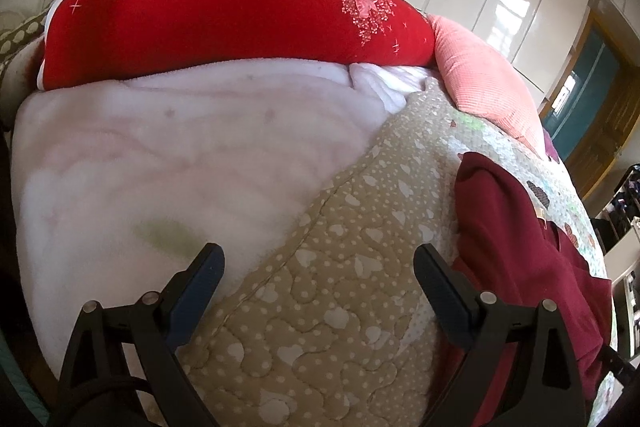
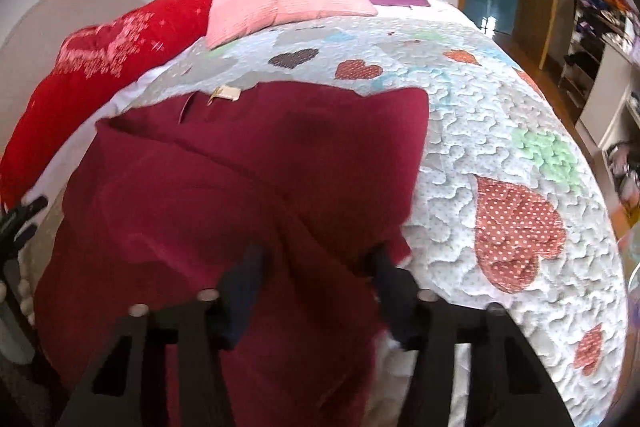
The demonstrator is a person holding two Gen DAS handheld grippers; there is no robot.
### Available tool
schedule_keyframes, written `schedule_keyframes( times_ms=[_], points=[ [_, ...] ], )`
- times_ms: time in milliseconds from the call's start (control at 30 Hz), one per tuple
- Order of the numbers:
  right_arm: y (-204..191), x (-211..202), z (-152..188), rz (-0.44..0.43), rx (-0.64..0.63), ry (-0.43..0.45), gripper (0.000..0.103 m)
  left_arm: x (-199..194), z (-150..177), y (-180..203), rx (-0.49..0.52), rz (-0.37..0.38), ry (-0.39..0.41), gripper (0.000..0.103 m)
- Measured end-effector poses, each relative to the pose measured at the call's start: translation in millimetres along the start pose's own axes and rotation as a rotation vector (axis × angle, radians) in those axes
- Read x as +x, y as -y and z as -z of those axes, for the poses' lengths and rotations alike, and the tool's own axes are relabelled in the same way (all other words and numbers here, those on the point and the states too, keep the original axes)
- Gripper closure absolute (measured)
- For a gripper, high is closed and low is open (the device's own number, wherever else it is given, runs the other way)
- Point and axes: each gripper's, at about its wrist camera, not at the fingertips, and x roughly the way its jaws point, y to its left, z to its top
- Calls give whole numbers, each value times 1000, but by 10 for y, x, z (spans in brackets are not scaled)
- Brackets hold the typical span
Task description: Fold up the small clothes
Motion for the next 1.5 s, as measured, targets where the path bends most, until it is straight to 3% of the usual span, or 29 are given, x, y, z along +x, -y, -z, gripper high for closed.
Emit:
schedule_keyframes(
  times_ms=[133,233,267,367,533,633,700,767,833,867,967,1100,1200,1333,1400,1500],
  points=[
    [133,-109,55,-59,56,-9,55,10,1,3,-6,-3,-6,8],
    [222,-146,79,-71,109,-6,75,13,-1,2,-6,-3,-6,8],
    [221,-142,81,-53,105,-9,88,12,0,2,-6,-3,-6,8],
    [137,-183,75,13,65,8,96,25,-1,8,-8,-6,-6,8],
    [-127,-619,-142,92,-48,158,97,31,-3,6,-8,-7,-6,8],
    [-73,-769,-409,137,-53,225,98,32,0,7,-8,-7,-5,8],
    [64,-663,-609,187,-33,214,97,33,1,6,-7,-7,-3,8],
    [252,-352,-744,201,4,117,94,29,-2,2,-8,-4,-1,8],
    [348,-132,-753,269,43,49,88,22,0,-8,-11,0,-1,8],
    [321,-122,-727,274,51,64,88,19,-2,-15,-14,1,0,8],
    [3,-216,-701,164,20,136,84,3,-4,-8,-23,1,7,8],
    [-653,-136,-820,-45,-88,114,84,-52,-15,189,-14,29,51,8],
    [-1233,100,-1051,-258,-125,37,84,-17,-49,504,58,80,57,8],
    [-1976,602,-1289,-460,-188,-137,81,159,4,686,138,38,-25,8],
    [-2266,884,-1294,-460,-245,-216,77,239,6,605,108,53,-76,8],
    [-2537,1378,-1313,-366,-311,-304,77,267,16,433,44,95,-103,8]
  ],
)
